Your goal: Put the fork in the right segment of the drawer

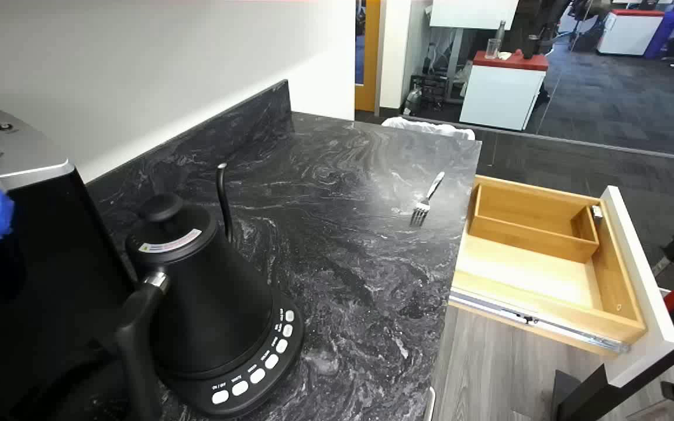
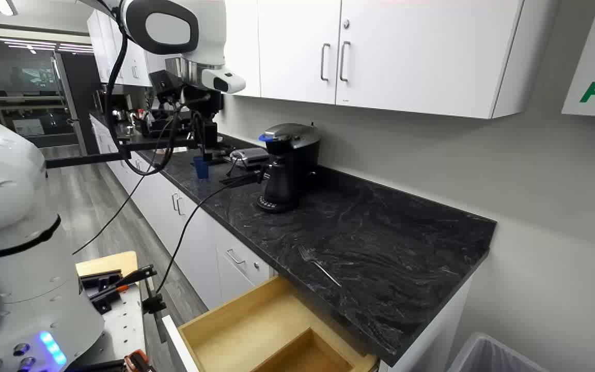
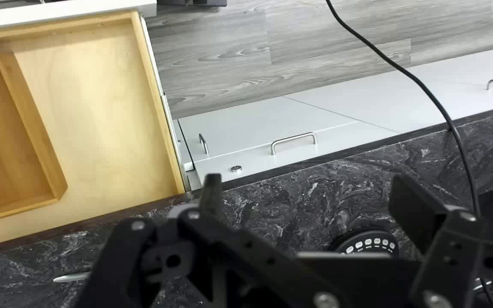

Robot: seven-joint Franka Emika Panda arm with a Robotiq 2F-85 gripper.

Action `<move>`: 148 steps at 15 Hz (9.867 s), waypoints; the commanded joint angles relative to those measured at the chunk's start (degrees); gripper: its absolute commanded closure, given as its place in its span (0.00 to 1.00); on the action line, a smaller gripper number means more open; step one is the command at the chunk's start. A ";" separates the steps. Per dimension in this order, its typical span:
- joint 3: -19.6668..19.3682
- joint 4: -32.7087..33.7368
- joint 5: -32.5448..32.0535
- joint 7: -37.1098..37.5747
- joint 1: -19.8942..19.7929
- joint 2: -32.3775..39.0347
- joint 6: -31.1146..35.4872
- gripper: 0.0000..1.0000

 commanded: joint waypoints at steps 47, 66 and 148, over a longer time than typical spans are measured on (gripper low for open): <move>29.92 2.67 -14.64 27.69 -13.13 35.36 50.32 0.00; 21.41 10.89 -48.75 58.89 -28.05 39.61 46.74 0.00; -8.94 30.52 -2.60 56.76 -5.82 72.75 51.20 0.97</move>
